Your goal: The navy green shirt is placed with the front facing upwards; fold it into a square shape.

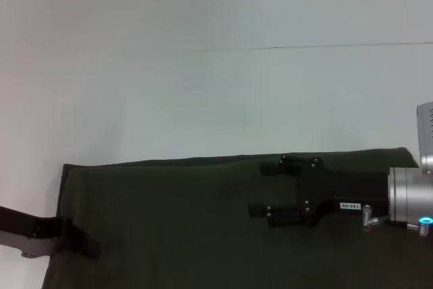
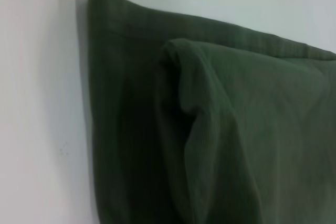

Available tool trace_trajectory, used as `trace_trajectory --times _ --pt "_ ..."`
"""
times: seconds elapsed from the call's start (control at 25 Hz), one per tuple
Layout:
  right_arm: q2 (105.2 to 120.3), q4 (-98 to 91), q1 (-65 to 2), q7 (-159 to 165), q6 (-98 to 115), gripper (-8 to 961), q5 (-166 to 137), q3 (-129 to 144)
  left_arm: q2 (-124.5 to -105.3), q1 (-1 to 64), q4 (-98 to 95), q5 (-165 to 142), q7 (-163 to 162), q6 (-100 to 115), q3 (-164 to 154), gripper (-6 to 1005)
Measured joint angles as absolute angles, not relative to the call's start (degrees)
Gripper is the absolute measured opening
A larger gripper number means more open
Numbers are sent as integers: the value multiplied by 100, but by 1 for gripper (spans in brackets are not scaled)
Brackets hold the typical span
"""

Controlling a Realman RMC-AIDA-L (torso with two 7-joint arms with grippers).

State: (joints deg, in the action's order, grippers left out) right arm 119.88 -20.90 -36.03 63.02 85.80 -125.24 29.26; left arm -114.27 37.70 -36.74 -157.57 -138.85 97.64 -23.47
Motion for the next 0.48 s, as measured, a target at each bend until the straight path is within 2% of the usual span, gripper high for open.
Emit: trace_trajectory --times 0.2,0.48 --pt "11988 -2092 -3599 6302 8587 908 -12524 2926 -11426 3751 -3752 -15759 -13935 9764 -2347 70" --pt "11983 -2120 -3554 6298 8638 908 -12427 2912 -11422 3755 -3774 -15711 -14022 9833 -2340 71"
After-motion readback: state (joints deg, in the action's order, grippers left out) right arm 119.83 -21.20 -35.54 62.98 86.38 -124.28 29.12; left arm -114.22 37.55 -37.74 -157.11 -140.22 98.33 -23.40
